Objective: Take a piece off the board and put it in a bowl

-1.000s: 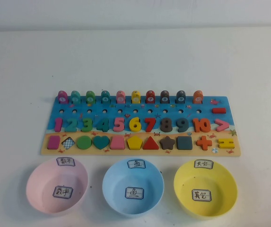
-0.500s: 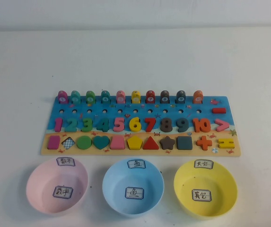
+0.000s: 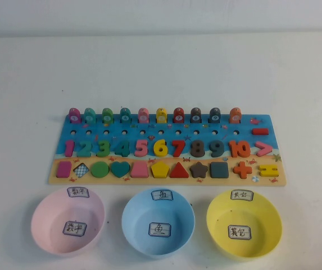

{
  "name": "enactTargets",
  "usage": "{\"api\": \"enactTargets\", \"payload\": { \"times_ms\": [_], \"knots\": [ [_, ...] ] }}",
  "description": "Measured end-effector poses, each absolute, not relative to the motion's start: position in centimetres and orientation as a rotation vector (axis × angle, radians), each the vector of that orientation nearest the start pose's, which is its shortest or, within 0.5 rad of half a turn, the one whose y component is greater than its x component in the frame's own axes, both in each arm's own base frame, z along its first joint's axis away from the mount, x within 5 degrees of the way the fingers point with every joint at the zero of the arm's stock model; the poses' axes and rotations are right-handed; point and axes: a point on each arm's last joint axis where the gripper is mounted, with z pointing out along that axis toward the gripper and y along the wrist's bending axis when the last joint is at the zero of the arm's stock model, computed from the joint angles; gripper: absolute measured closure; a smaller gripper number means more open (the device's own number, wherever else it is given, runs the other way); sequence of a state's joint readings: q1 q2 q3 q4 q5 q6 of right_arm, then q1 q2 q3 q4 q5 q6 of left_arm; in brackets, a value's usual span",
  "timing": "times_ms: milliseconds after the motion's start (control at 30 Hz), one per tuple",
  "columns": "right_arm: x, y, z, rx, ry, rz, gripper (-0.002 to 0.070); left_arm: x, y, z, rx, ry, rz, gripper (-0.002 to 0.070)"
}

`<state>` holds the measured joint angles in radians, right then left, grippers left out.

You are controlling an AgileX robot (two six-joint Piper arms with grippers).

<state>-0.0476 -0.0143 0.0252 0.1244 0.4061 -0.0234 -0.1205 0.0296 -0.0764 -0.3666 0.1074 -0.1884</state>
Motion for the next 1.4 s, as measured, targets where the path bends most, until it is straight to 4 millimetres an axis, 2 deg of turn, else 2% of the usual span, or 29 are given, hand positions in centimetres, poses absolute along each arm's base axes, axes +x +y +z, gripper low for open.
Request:
{"api": "enactTargets", "payload": {
  "times_ms": [133,300,567,667,800,1000,1133,1400],
  "knots": [
    [5.2,0.2,16.9,0.098,1.896,0.076,0.0694,6.5,-1.5,26.7,-0.238,1.662,-0.519,0.0681],
    [5.2,0.2,16.9,0.098,1.896,0.076,0.0694,9.9,-2.2,29.0,-0.167,1.903,-0.436,0.0681],
    [5.2,0.2,16.9,0.098,1.896,0.076,0.0694,18.1,-3.3,32.6,0.048,2.309,-0.274,0.0681],
    [5.2,0.2,16.9,0.098,1.896,0.076,0.0694,21.9,-3.6,32.8,0.116,2.486,-0.200,0.0681],
    [5.2,0.2,16.9,0.098,1.896,0.076,0.0694,26.8,-4.1,31.7,0.178,2.667,-0.173,0.0681],
    [5.2,0.2,16.9,0.098,1.896,0.076,0.0694,32.1,-5.9,29.5,0.254,2.831,-0.239,0.0681],
    [5.2,0.2,16.9,0.098,1.896,0.076,0.0694,33.7,-7.2,28.3,0.325,2.892,-0.263,0.0681],
    [5.2,0.2,16.9,0.098,1.896,0.076,0.0694,33.5,-8.0,28.2,0.370,2.909,-0.270,0.0681]
  ]
}}
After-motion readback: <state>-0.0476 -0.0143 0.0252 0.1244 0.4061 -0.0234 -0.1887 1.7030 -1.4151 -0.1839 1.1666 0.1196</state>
